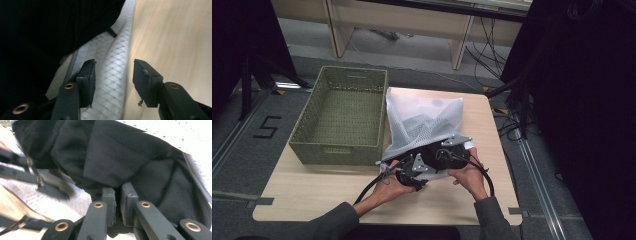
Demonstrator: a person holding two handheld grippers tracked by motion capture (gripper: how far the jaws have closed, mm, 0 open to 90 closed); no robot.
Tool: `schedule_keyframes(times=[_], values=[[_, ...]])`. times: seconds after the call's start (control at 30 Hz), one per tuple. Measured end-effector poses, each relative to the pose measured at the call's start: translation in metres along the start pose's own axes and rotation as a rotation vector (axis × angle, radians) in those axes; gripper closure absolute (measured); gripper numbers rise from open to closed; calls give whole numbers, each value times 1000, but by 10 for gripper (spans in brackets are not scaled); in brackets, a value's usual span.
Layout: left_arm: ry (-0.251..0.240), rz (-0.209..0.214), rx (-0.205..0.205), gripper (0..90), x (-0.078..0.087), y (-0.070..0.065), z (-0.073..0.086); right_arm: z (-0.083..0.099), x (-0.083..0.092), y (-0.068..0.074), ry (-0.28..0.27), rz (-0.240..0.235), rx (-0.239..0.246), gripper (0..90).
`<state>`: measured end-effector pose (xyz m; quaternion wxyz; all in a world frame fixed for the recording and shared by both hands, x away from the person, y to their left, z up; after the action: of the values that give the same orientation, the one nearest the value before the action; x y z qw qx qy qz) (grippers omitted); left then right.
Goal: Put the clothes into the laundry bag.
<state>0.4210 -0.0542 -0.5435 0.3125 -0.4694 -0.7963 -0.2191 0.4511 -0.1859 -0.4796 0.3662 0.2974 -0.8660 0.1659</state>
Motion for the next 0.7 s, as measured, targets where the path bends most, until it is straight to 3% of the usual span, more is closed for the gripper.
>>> schedule_keyframes(times=[0.03, 0.13, 0.17, 0.2, 0.33, 0.43, 0.47, 0.53, 0.6, 0.7], values=[[-6, 2, -21, 673, -1, 0, 0, -1, 1, 0, -14, 3, -1, 848], [-7, 26, 4, 862, -2, -2, 1, 0, 3, -2, -5, -1, 7, 855], [-5, 38, -13, 889, -1, -3, 1, 0, 2, -2, -3, 0, 2, 855], [38, 61, -58, 893, 3, -1, 3, 0, 1, -1, -14, 6, 6, 855], [52, 99, -66, 895, 16, -12, 14, 2, 6, 5, -7, -12, 13, 856], [55, 123, -74, 895, 27, -19, 24, 8, 12, 18, -14, -35, 53, 856], [60, 126, -91, 895, 30, -20, 26, 10, 13, 23, -7, -64, 76, 856], [63, 133, -90, 895, 32, -25, 28, 14, 14, 34, 29, -66, 83, 857], [61, 134, -92, 895, 33, -26, 30, 16, 9, 41, 53, -76, 98, 857], [56, 133, -93, 896, 33, -26, 30, 15, -13, 47, 75, -51, 131, 856]])
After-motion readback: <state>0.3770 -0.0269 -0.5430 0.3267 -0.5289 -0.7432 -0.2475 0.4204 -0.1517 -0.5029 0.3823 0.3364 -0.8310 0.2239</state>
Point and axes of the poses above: each handheld gripper's, and its own axes: x roughly backward along the jaws, z roughly out of its underside, y roughly to its left, the point moved 5 cm from there along -x, roughly forward along the jaws, and after that the axes turned 1 degree about -x, right-handed, at the moved point
